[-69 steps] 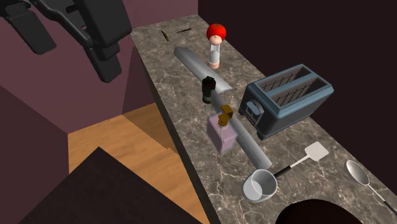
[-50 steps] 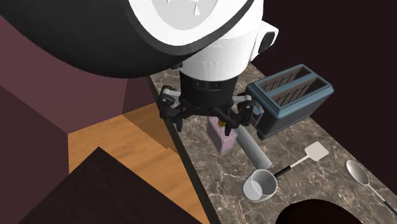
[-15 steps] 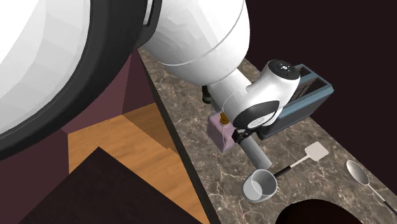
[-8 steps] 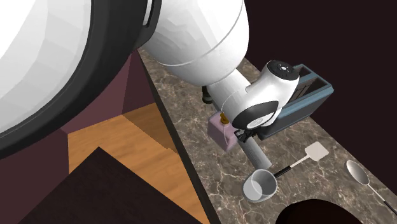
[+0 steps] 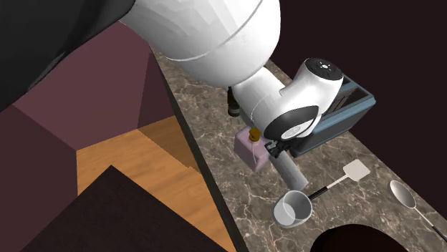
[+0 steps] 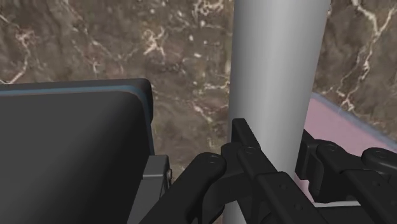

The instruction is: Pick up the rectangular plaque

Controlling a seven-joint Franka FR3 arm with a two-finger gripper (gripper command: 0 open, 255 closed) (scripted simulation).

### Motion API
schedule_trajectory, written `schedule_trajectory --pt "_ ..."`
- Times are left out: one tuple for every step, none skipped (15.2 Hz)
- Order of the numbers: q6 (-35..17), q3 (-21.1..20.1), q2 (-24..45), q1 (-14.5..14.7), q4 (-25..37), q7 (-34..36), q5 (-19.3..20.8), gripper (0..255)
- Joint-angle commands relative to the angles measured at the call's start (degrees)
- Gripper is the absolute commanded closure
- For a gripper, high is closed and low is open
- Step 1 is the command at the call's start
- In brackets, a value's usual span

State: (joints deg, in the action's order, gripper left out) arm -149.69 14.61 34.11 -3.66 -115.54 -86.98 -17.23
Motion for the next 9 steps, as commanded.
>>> schedule_trajectory --pt "1.10 0.49 -1.22 0.44 -0.06 0.48 0.53 255" --pt "1.61 0.74 -1.87 0.63 -0.20 0.67 0.79 255" --pt "2.12 0.99 -2.51 0.81 -0.32 0.86 1.06 255" --pt "2.64 1.23 -3.15 1.00 -0.44 1.06 1.34 255" --pt "3.17 1.47 -3.78 1.17 -0.54 1.25 1.62 255" --pt "3.70 1.71 -4.41 1.35 -0.63 1.45 1.90 255" --pt "4.23 1.94 -5.04 1.52 -0.70 1.65 2.19 255" --pt "4.77 2.17 -5.66 1.69 -0.77 1.85 2.48 255" --pt "5.32 2.40 -6.27 1.86 -0.82 2.05 2.77 255"
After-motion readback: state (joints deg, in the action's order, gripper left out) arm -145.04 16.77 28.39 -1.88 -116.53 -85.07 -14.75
